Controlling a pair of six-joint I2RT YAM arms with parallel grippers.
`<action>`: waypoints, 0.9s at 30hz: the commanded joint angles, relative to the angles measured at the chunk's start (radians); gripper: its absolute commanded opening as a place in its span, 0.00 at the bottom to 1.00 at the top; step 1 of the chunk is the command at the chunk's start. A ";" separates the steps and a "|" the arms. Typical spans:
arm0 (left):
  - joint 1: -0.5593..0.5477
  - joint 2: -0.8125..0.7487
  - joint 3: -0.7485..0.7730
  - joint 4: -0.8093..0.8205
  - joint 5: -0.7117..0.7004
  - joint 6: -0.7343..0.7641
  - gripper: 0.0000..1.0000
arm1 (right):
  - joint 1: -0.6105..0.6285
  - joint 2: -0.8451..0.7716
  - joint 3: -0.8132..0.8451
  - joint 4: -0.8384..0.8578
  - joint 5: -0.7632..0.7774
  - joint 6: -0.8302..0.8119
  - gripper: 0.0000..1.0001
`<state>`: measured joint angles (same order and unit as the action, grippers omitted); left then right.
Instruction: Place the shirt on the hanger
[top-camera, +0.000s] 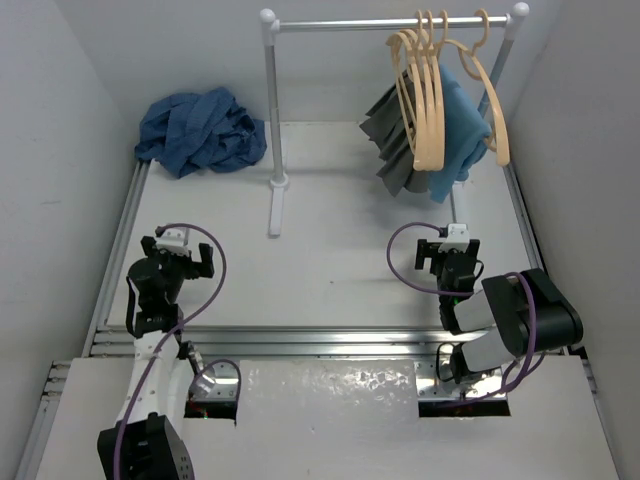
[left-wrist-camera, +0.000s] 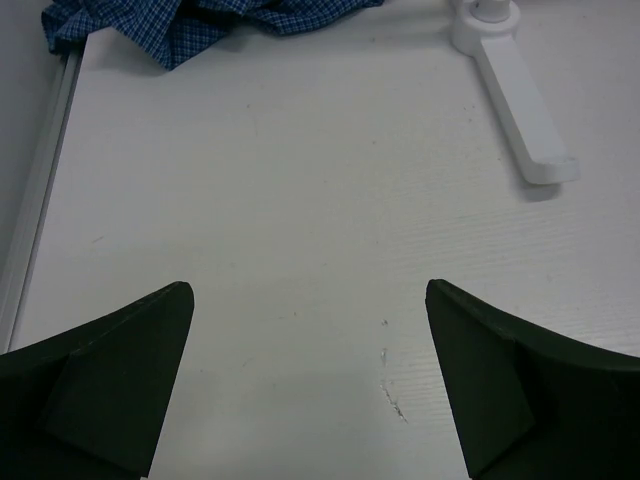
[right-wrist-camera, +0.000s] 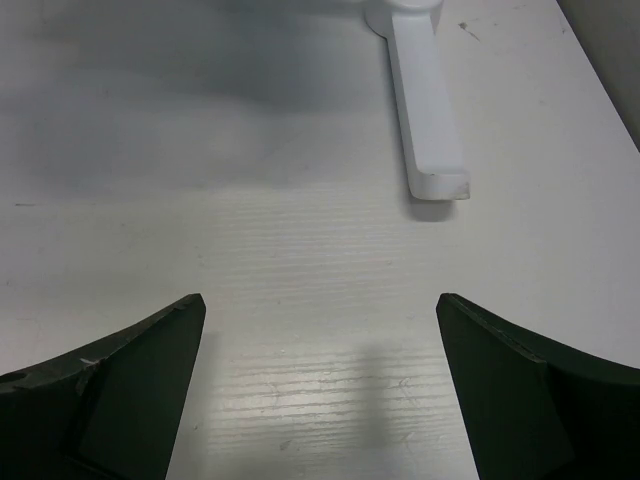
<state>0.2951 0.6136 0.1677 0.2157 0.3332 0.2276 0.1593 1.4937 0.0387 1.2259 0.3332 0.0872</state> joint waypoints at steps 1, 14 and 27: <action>-0.002 0.003 0.013 0.054 -0.017 -0.005 1.00 | -0.004 -0.012 -0.042 0.041 0.004 0.016 0.99; -0.002 0.260 0.265 0.024 0.018 0.119 1.00 | -0.006 -0.012 -0.043 0.041 0.003 0.016 0.99; -0.054 1.470 1.573 -0.403 -0.094 0.067 1.00 | -0.010 -0.012 -0.043 0.018 -0.002 0.022 0.99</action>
<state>0.2768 1.9278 1.5959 -0.1169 0.3145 0.2981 0.1581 1.4937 0.0387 1.2236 0.3328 0.0887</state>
